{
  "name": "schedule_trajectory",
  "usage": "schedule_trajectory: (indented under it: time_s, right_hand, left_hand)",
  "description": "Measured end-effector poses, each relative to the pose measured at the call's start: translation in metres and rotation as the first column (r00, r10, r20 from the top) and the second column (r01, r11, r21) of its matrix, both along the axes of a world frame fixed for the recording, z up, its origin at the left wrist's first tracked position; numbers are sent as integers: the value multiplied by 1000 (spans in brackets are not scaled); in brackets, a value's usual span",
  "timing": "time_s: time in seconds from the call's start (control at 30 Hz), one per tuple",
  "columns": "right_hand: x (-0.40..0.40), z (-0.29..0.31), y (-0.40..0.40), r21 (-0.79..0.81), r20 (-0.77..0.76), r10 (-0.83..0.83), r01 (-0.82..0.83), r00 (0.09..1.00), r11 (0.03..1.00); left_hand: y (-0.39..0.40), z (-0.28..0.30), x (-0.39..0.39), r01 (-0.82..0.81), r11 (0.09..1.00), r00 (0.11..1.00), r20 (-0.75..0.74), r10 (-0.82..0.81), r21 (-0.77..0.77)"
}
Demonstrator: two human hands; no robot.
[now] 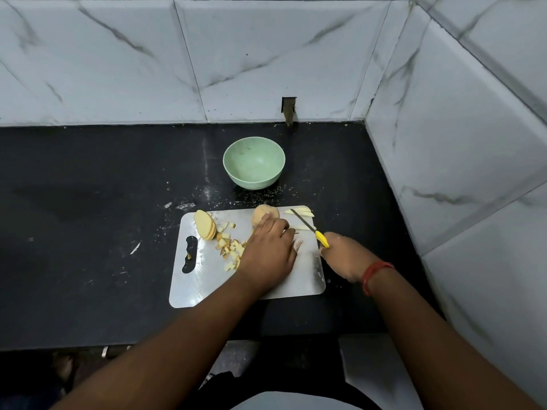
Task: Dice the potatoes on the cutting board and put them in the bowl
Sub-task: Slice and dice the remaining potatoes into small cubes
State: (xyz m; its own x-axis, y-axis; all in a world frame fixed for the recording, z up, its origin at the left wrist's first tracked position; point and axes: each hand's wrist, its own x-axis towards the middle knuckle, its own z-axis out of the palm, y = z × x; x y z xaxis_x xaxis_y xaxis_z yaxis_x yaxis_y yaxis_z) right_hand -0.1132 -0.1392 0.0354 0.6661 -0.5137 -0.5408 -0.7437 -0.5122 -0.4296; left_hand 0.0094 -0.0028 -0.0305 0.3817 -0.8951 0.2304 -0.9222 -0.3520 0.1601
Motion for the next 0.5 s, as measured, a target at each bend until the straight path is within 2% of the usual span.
schedule_trajectory:
  time_s: [0.13, 0.27, 0.5]
  right_hand:
    - [1, -4, 1, -1, -15, -49, 49, 999, 999]
    - [-6, -7, 9, 79, 67, -188, 183, 980, 980]
    - [-37, -18, 20, 187, 94, -314, 293, 945, 938]
  left_hand:
    - [-2, 1, -1, 58, 998, 996, 62, -58, 6]
    - [-8, 1, -5, 135, 983, 987, 66, -144, 127]
    - [3, -6, -16, 56, 976, 993, 89, -76, 209]
